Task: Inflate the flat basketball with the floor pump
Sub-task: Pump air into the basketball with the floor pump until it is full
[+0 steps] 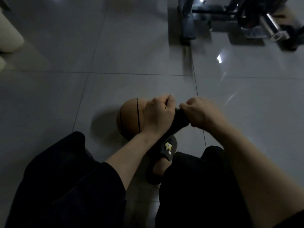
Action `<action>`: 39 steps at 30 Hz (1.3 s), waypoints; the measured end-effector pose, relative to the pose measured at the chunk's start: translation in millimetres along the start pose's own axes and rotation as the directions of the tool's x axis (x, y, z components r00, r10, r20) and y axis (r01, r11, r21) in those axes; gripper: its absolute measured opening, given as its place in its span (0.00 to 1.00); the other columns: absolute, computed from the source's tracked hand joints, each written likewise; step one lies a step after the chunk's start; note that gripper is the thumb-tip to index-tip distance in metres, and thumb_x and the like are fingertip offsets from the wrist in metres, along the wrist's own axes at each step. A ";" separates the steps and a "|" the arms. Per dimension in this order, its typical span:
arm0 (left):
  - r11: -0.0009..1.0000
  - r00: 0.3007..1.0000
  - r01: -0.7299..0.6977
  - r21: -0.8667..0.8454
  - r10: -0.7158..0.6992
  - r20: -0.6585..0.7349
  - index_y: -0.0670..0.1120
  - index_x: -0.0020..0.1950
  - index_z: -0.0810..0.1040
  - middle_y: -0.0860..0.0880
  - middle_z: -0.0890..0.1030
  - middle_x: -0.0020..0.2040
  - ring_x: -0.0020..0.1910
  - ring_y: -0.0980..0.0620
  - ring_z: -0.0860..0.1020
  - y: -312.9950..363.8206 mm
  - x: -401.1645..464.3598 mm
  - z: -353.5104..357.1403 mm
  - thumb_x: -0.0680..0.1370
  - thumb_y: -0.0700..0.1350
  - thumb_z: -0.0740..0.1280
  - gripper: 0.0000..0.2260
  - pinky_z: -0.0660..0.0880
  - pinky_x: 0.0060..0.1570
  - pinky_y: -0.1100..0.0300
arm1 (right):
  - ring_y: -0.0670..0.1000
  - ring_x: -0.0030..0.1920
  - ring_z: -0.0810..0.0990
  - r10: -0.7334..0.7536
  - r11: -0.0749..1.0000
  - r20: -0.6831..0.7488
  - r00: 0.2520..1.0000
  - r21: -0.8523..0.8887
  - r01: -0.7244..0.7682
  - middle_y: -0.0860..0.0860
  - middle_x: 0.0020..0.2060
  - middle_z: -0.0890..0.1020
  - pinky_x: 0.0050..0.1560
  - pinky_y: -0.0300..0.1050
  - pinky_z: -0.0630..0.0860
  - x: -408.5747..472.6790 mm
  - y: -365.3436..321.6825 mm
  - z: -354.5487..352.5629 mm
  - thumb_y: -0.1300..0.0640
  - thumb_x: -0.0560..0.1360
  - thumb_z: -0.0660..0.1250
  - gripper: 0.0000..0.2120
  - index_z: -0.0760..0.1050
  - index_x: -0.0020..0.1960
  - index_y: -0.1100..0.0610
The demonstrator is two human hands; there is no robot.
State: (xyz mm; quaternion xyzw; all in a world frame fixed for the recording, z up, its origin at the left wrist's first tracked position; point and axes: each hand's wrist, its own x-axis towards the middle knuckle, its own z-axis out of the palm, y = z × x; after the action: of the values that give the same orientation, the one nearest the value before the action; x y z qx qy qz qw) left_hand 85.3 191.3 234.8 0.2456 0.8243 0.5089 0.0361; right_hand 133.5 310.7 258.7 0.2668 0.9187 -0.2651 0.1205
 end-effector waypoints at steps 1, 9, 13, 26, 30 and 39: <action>1.000 1.000 -0.013 -0.006 0.013 -0.022 0.50 0.26 0.58 0.54 0.61 0.23 0.22 0.57 0.62 5.3 4.5 -1.3 0.79 0.43 0.58 0.21 0.57 0.25 0.62 | 0.60 0.40 0.79 -0.018 1.000 -0.020 1.000 0.003 0.018 0.58 0.37 0.79 0.46 0.58 0.79 1.9 -3.4 -6.5 0.46 0.77 0.56 0.19 0.74 0.38 0.58; 0.988 0.988 0.151 -0.026 -0.151 -0.029 0.47 0.28 0.62 0.49 0.65 0.23 0.24 0.56 0.64 -78.3 -23.1 34.1 0.78 0.45 0.54 0.18 0.60 0.27 0.57 | 0.51 0.28 0.66 -0.046 0.945 0.072 0.996 -0.321 0.067 0.52 0.31 0.71 0.27 0.41 0.57 20.4 19.6 86.1 0.53 0.75 0.55 0.14 0.60 0.31 0.54; 0.988 0.988 0.153 -0.008 -0.153 -0.005 0.40 0.29 0.66 0.46 0.67 0.25 0.24 0.49 0.65 -106.1 -25.0 51.5 0.77 0.50 0.51 0.21 0.62 0.25 0.51 | 0.52 0.30 0.68 0.000 0.939 0.115 0.993 -0.342 0.040 0.51 0.32 0.71 0.28 0.43 0.60 35.7 30.9 107.8 0.54 0.76 0.55 0.11 0.67 0.36 0.57; 0.950 0.944 0.254 0.183 -0.284 0.166 0.45 0.32 0.66 0.39 0.76 0.32 0.30 0.49 0.68 -90.0 -30.5 55.0 0.80 0.42 0.56 0.15 0.55 0.33 0.59 | 0.60 0.49 0.78 0.061 0.944 0.259 0.964 -0.329 0.029 0.58 0.50 0.78 0.41 0.50 0.73 26.3 39.9 106.1 0.55 0.77 0.58 0.10 0.75 0.51 0.58; 0.955 0.940 0.206 0.213 -0.254 0.228 0.44 0.31 0.67 0.45 0.71 0.30 0.31 0.49 0.68 -46.8 -31.5 30.3 0.80 0.43 0.56 0.17 0.56 0.33 0.58 | 0.60 0.50 0.78 0.093 0.979 0.257 0.962 -0.197 -0.041 0.59 0.49 0.77 0.45 0.51 0.74 -2.6 34.1 76.4 0.55 0.79 0.54 0.11 0.72 0.47 0.59; 0.983 0.989 0.125 0.131 -0.134 0.064 0.46 0.27 0.61 0.51 0.65 0.25 0.26 0.56 0.64 31.5 8.6 -13.8 0.80 0.44 0.57 0.21 0.54 0.31 0.55 | 0.53 0.27 0.71 0.092 0.996 0.203 0.975 -0.039 -0.086 0.56 0.31 0.75 0.33 0.46 0.69 -5.6 -17.3 -28.7 0.54 0.78 0.54 0.15 0.73 0.40 0.60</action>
State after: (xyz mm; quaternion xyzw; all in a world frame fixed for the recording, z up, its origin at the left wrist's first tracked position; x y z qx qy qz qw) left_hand 85.1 195.1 270.1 0.2115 0.8673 0.4429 0.0833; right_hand 126.3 311.8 291.9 0.2773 0.8924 -0.2718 0.2298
